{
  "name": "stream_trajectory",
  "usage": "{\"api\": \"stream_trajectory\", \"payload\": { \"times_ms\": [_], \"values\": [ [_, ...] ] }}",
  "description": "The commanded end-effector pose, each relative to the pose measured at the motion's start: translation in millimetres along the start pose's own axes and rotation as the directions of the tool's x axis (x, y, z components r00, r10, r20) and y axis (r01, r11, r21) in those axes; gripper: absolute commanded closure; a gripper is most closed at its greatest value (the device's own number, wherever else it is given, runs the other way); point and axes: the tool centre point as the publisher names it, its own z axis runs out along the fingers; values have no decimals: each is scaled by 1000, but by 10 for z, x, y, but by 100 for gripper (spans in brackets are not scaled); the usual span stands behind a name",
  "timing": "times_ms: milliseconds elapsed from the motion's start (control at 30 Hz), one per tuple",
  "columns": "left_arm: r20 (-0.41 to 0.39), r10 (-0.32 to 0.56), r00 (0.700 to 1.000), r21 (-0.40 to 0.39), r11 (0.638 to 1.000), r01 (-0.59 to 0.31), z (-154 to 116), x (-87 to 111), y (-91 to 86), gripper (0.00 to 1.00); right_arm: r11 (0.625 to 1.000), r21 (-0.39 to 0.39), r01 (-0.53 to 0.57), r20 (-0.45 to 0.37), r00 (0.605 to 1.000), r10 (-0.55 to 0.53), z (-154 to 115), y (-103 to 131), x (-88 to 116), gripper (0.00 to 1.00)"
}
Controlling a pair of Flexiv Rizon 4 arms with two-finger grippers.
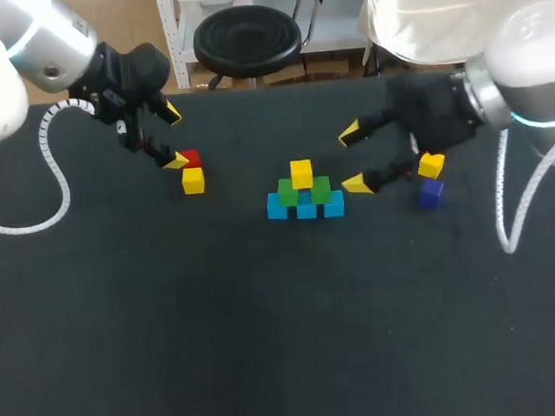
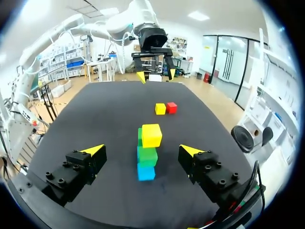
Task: Place the blue cubes, place green cubes on the blue cubes, place the yellow cubes on the green cubes, then place the red cubes on the yellow cubes, and place purple cube on the red cubes.
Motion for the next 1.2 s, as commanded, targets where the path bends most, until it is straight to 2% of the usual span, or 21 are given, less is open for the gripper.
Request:
{"api": "stream_trajectory", "payload": {
  "times_ms": [33, 633, 667, 733, 767, 867, 967, 1200],
  "values": [
    [4, 3, 1000, 0, 1000, -3, 0, 13, -2, 0, 1000, 2, -10, -10, 1000, 10, -169, 80, -15, 0],
    [4, 3, 1000, 0, 1000, -3, 0, 13, -2, 0, 1000, 2, -10, -10, 1000, 10, -169, 80, -15, 0],
    [4, 3, 1000, 0, 1000, -3, 0, 13, -2, 0, 999, 20, -48, -10, 999, 48, -187, 83, 63, 0],
    [4, 3, 1000, 0, 1000, -3, 0, 13, -2, 0, 998, 44, -50, 30, 998, 49, -233, 90, 160, 0],
    [4, 3, 1000, 0, 1000, -3, 0, 13, -2, 0, 996, 49, -76, 10, 997, 76, -253, 83, 210, 0],
    [4, 3, 1000, 0, 1000, -3, 0, 13, -2, 0, 996, 57, -70, 14, 997, 69, -333, 65, 295, 0],
    [4, 3, 1000, 0, 1000, -3, 0, 13, -2, 0, 997, 70, -39, 47, 998, 36, -458, 37, 355, 0],
    [4, 3, 1000, 0, 1000, -3, 0, 13, -2, 0, 993, 118, -1, 24, 1000, -2, -737, -61, 392, 0]
  ]
}}
